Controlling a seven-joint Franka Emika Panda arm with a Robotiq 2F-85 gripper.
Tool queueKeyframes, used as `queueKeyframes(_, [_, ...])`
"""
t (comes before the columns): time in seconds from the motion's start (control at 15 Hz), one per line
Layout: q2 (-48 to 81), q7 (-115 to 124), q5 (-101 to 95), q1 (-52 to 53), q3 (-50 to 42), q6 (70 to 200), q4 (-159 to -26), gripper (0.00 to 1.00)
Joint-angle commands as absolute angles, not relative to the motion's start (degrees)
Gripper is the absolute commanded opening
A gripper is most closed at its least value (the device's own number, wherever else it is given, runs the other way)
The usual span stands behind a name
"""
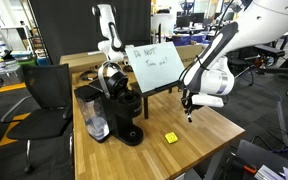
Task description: Pick the marker on the table and place it on the board stand
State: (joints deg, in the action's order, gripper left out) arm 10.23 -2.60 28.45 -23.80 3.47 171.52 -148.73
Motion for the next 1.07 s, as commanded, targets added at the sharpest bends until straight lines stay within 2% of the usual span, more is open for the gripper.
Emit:
queueKeyframes(0.0, [9.8, -2.7, 28.6, -23.8, 3.5, 171.5, -148.8, 0.19])
queueKeyframes(0.53, [10.6, -2.6, 28.5, -23.8, 3.5, 171.5, -148.7, 0.19])
queueKeyframes(0.6, [10.6, -2.6, 28.5, -23.8, 3.5, 171.5, -148.7, 0.05])
queueKeyframes(1.0, [2.0, -4.7, 36.3, -24.8, 6.4, 170.4, -148.9, 0.05])
